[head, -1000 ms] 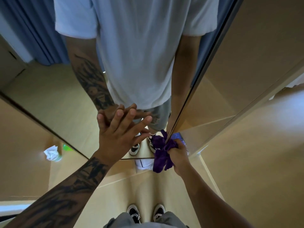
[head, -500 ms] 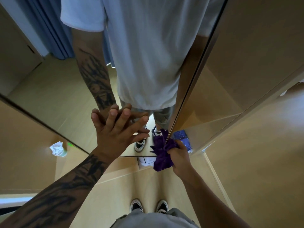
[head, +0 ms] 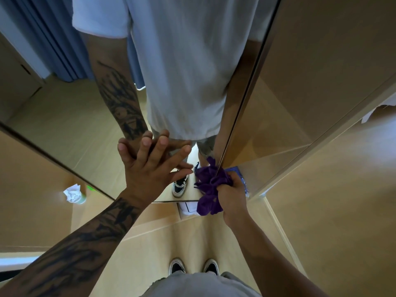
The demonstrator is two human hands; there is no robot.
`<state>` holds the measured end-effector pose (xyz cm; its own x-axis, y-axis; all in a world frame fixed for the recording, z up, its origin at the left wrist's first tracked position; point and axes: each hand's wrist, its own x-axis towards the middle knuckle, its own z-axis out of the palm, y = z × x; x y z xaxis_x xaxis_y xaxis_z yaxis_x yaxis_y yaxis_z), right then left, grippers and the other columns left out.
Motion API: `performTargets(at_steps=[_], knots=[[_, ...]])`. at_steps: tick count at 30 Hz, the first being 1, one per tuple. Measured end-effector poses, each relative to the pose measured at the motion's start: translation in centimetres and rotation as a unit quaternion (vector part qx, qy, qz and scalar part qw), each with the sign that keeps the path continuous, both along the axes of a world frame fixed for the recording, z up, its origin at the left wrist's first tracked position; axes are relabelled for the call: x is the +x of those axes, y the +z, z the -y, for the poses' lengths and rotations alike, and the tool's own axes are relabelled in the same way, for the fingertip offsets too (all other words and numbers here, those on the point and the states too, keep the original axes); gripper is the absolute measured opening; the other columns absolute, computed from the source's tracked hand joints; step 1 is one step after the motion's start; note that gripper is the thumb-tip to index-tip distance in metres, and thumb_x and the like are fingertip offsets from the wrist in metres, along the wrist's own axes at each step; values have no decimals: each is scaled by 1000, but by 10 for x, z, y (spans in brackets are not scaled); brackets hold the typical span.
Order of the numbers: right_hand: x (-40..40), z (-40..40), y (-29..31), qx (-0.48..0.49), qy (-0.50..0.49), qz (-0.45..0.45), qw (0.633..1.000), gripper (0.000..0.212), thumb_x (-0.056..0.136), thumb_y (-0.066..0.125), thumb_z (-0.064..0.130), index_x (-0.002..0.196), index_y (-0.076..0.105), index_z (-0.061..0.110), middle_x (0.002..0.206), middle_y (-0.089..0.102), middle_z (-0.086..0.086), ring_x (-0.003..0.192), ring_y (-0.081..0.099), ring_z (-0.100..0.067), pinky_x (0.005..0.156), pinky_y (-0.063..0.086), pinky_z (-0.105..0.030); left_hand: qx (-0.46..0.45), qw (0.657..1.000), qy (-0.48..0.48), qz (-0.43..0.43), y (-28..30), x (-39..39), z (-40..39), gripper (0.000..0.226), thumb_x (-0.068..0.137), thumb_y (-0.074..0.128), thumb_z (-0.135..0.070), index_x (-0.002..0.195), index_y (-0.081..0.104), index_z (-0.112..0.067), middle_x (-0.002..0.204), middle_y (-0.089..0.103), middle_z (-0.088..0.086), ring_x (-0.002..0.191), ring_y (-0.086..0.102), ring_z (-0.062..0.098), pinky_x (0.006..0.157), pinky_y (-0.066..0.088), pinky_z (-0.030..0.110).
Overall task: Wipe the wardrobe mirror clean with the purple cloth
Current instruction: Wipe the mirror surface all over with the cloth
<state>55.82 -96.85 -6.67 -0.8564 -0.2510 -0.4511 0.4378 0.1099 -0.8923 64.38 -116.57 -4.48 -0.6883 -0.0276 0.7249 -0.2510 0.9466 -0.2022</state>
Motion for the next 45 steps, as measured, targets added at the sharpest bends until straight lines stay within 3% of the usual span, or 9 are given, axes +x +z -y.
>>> performTargets(at_steps=[4,11,15,19,25,30,36,40,45], knots=[[1,0,21,-40,-14,-62,997,36,73,52,8,91,70,33,87,71,-8,72,66,-20,61,53,-36,-62,996,3,-69,-8,-8,4,82,101,44,-72,166,4,-40,174,-18,-2,160,-17,22,124,-6,57],[-8,3,13,57,6,-27,998,38,84,48,-1,84,66,33,77,70,-2,76,62,-27,68,50,-39,-78,989,17,-123,-6,-13,-2,96,88,54,-84,165,16,-41,175,-11,2,161,-13,23,125,-8,58],[-17,5,34,24,4,-64,998,35,74,51,4,86,67,33,76,70,4,69,63,-20,56,49,-31,-74,990,28,-121,-6,-12,-5,95,90,54,-81,165,15,-40,175,-12,2,161,-15,23,124,-12,57],[-20,3,42,-9,8,-101,995,38,68,51,3,87,68,31,89,73,0,80,68,-27,64,51,-36,-72,989,46,-123,-8,-13,-8,98,88,60,-80,165,15,-39,175,-12,2,161,-15,22,124,-14,55],[-21,7,37,57,33,-58,996,38,81,48,-4,85,65,30,77,63,-2,64,54,-20,53,42,-28,-81,986,67,-129,-10,-17,-10,102,84,64,-82,165,17,-39,175,-10,3,161,-11,24,125,-10,58],[-29,8,67,3,21,-99,995,42,80,50,-6,77,65,33,62,61,12,52,54,-10,43,41,-24,-71,986,68,-131,-13,-17,-11,91,85,65,-80,160,30,-41,176,-7,2,162,-9,23,125,-10,57],[-24,10,69,8,34,-98,995,51,83,52,-5,74,62,44,72,63,8,68,56,-16,53,43,-30,-67,987,71,-130,-17,-18,-11,95,85,66,-79,163,26,-41,176,-3,2,162,-8,23,125,-11,58],[-28,14,74,27,68,-71,995,52,83,50,-7,69,63,41,58,60,12,64,53,-18,49,41,-28,-66,985,79,-138,-16,-20,-14,93,87,67,-76,163,26,-41,176,0,1,162,-6,22,126,-10,57],[-35,14,100,-4,44,-151,988,45,80,51,-5,74,62,38,61,60,14,52,54,-6,44,43,-22,-57,986,77,-138,-15,-20,-16,88,91,64,-73,164,25,-41,176,-1,0,162,-7,22,126,-10,57]])
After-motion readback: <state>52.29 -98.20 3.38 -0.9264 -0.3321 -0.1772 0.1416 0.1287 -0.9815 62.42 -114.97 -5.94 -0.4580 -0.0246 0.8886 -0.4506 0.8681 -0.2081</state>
